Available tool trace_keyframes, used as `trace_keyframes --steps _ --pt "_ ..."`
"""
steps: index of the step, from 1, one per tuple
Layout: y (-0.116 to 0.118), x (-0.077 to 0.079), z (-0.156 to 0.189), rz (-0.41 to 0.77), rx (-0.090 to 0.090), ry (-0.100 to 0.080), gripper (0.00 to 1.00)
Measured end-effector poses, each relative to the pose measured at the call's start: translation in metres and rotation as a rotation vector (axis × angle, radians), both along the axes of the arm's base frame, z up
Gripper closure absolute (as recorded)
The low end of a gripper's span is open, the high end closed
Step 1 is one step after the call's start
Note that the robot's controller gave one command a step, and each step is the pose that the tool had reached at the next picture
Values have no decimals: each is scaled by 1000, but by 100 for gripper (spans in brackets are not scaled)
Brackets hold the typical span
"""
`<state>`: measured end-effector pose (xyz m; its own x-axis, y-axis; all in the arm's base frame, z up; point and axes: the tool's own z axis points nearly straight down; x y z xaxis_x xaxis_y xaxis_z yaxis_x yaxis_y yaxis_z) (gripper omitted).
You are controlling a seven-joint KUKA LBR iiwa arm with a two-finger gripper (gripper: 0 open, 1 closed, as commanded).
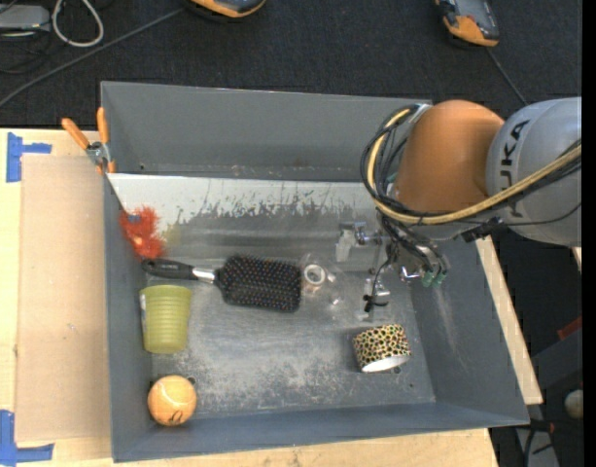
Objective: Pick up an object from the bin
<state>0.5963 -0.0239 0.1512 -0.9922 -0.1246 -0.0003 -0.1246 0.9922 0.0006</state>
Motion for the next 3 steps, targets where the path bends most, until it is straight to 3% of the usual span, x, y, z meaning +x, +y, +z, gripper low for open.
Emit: trace_keyframes --steps 1,2,3 --pt "58 10 -1 -127 2 -9 0" --pt "38 13 -33 -84 -2 10 0" --pt "109 23 -82 -118 0 -9 0"
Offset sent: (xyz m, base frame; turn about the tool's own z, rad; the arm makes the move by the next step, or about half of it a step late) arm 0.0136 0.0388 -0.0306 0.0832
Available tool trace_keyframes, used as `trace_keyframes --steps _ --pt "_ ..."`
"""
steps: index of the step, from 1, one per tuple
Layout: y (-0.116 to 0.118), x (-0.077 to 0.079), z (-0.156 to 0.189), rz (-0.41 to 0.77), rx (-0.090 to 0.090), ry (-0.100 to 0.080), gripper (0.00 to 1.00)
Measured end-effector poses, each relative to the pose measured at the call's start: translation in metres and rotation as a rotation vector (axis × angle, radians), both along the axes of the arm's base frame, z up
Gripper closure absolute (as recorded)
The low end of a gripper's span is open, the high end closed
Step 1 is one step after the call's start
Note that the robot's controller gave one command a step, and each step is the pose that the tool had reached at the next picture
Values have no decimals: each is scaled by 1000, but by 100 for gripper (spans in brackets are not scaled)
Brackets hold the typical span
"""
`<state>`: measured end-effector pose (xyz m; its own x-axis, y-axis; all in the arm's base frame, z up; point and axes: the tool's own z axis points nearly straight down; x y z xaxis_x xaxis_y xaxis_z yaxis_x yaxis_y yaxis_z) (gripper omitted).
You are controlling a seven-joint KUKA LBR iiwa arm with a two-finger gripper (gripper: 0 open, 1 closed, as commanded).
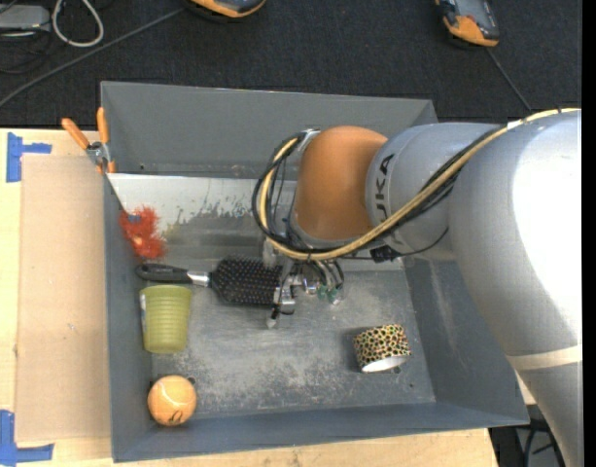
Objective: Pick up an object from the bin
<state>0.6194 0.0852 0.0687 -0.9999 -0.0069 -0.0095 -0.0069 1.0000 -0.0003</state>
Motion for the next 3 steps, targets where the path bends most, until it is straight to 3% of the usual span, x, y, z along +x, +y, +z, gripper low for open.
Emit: trace_keyframes --steps 1,2,3 --pt "0 3 4 -42 -5 1 100" --pt "0 3 4 -42 -5 1 100" --pt "-1 0 43 -43 -5 9 100"
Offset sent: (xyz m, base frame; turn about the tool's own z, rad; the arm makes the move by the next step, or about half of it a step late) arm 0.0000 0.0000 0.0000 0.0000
